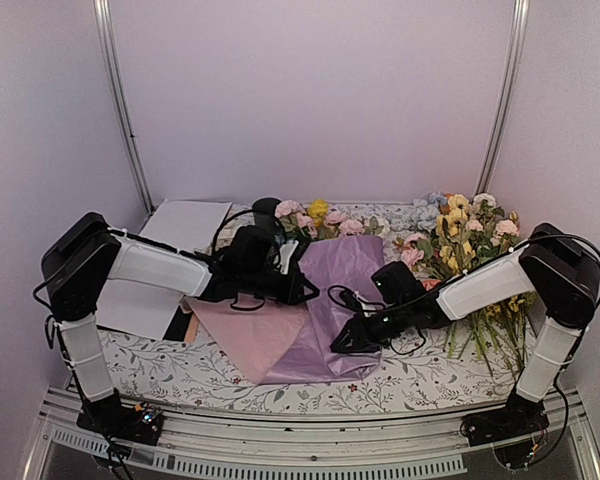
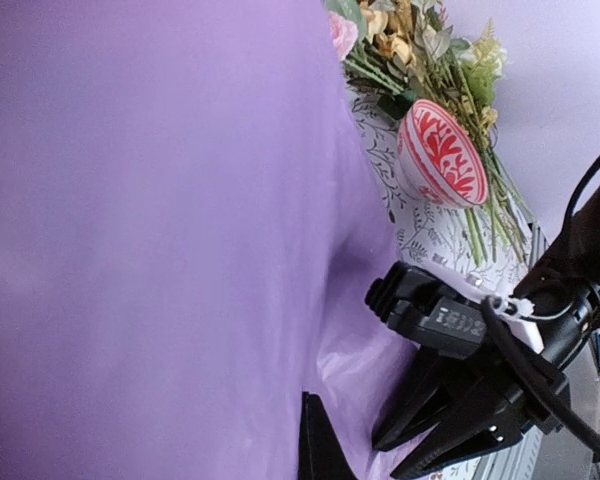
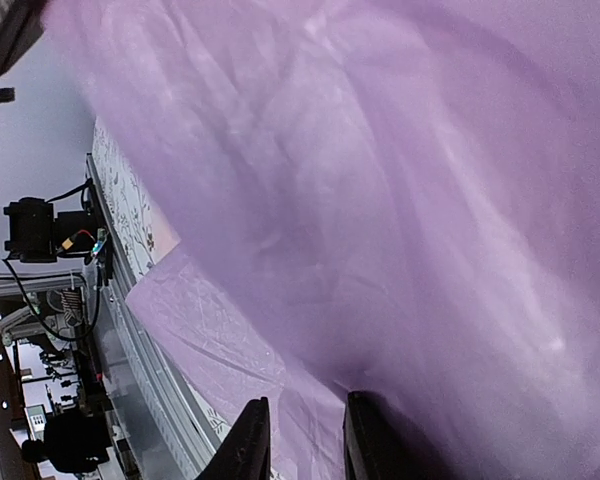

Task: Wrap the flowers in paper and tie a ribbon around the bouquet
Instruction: Press the fold line of the 2/3-folded wrapping paper.

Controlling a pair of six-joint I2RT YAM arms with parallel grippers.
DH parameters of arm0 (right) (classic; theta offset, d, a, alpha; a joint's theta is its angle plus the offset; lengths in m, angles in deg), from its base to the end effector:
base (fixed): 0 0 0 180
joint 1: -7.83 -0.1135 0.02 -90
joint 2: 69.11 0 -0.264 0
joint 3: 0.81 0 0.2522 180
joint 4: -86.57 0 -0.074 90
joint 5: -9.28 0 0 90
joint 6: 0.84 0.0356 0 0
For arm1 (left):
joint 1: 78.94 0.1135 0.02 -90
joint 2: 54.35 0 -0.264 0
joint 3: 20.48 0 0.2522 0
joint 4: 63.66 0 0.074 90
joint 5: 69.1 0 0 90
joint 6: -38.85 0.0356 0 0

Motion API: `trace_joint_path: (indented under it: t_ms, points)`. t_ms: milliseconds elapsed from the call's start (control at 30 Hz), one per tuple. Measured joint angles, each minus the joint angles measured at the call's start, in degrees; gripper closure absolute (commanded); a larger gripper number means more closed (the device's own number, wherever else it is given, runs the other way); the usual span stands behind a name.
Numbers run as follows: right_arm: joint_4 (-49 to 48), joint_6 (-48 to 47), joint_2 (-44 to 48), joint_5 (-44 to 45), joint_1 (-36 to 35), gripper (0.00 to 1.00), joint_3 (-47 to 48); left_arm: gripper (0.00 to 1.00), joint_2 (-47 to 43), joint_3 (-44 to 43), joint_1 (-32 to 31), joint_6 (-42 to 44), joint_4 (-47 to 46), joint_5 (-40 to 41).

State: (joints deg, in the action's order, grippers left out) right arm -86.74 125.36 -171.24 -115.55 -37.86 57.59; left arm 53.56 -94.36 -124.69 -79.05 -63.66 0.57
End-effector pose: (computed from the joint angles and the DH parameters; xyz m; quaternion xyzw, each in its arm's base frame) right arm 0.2114 0.2457 0.1177 -0.1753 0.8863 0.4244 0.0595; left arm 0.2697 -0.2946 0.1635 0.2167 0.8458 -0.4016 0.2763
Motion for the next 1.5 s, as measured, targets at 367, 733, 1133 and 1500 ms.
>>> trace_joint_path:
  t_ms: [367,733,1133,1500]
  points:
    - [0.74,-1.11,6.1,1.05,1.9,0.7,-3.72,1.0,6.03,-6.47,6.32,7.39,7.3,-0.66]
    - [11.65,-6.67,14.6,3.32,1.66,0.7,-5.01,1.0,9.57,-7.13,6.69,9.44,10.78,-0.81]
    - [9.22,-8.13,9.4,1.46,0.92,0.8,-1.29,1.0,9.53,-15.1,6.88,13.99,16.13,1.97]
    - [1.79,-5.97,2.99,1.95,-2.01,0.85,-4.15,0.98,10.64,-16.7,7.23,14.58,20.11,4.04]
